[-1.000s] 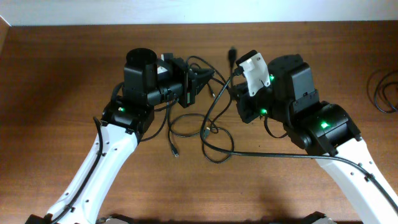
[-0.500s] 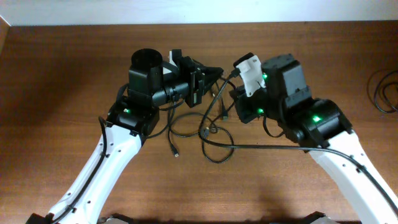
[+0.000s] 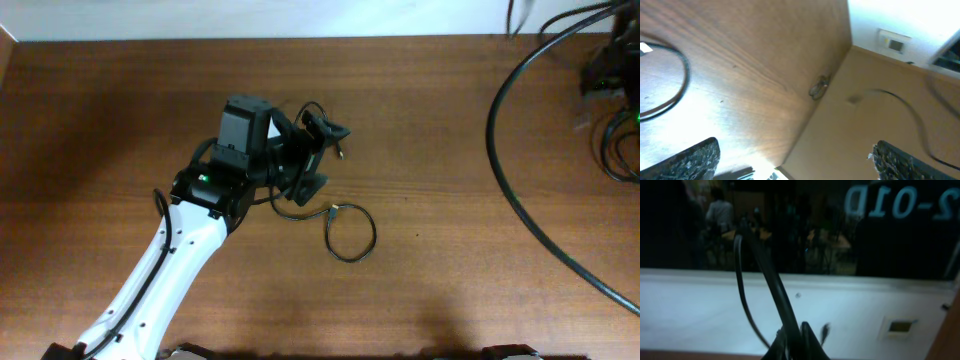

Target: Untangle cables

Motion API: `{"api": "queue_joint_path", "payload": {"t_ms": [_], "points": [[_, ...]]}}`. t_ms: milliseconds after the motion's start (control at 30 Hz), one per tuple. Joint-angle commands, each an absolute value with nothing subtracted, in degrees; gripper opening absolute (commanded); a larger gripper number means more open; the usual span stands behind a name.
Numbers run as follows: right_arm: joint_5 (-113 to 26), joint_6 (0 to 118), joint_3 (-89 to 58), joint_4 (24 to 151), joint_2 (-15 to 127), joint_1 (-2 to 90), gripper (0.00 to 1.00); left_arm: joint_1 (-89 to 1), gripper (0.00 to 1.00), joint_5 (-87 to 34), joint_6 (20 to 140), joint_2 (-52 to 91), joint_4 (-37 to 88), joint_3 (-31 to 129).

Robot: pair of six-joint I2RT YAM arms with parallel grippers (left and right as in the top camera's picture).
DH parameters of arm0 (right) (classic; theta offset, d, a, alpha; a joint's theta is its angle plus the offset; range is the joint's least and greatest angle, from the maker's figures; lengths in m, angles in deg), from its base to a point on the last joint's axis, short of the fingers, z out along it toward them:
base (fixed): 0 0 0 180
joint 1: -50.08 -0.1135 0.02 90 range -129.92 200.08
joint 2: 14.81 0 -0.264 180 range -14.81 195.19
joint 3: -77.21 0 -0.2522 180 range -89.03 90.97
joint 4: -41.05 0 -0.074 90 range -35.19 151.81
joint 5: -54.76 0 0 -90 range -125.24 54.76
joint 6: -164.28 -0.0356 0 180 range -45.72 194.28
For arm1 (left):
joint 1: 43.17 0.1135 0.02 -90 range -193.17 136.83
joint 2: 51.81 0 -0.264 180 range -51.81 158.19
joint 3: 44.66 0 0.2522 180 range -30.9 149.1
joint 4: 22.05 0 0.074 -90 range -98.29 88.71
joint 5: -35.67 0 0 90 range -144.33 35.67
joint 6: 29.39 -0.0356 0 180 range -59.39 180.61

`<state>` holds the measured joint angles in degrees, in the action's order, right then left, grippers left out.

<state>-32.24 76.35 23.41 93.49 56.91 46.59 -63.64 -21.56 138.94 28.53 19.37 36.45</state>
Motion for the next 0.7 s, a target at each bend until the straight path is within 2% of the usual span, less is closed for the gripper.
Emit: {"api": "queue_joint_path", "payload": {"t_ms": [0, 200, 300, 433, 533, 667], "points": [[-30.0, 78.8, 23.5, 91.1, 62.1, 48.5, 0.04, -63.6, 0.99, -22.9, 137.4, 27.7, 22.4, 36.6], [-28.5, 80.0, 23.5, 87.2, 76.8, 49.8, 0.04, -63.6, 0.99, -22.9, 137.5, 27.7, 22.9, 36.6], [-22.4, 80.5, 23.5, 83.0, 84.7, 49.8, 0.04, -63.6, 0.99, -22.9, 137.5, 27.7, 22.9, 36.6], [-11.7, 87.7, 23.5, 74.8, 88.8, 50.2, 0.04, -63.6, 0.99, -22.9, 137.5, 27.7, 22.9, 36.6], [-9.1, 93.6, 23.7, 67.9, 88.8, 53.0, 0.04, -63.6, 0.99, -22.9, 137.5, 27.7, 22.9, 36.6], [-17.5, 89.1, 23.7, 76.3, 91.9, 58.7, 0.04, -63.6, 0.99, -22.9, 137.5, 27.7, 22.9, 36.6]]}}
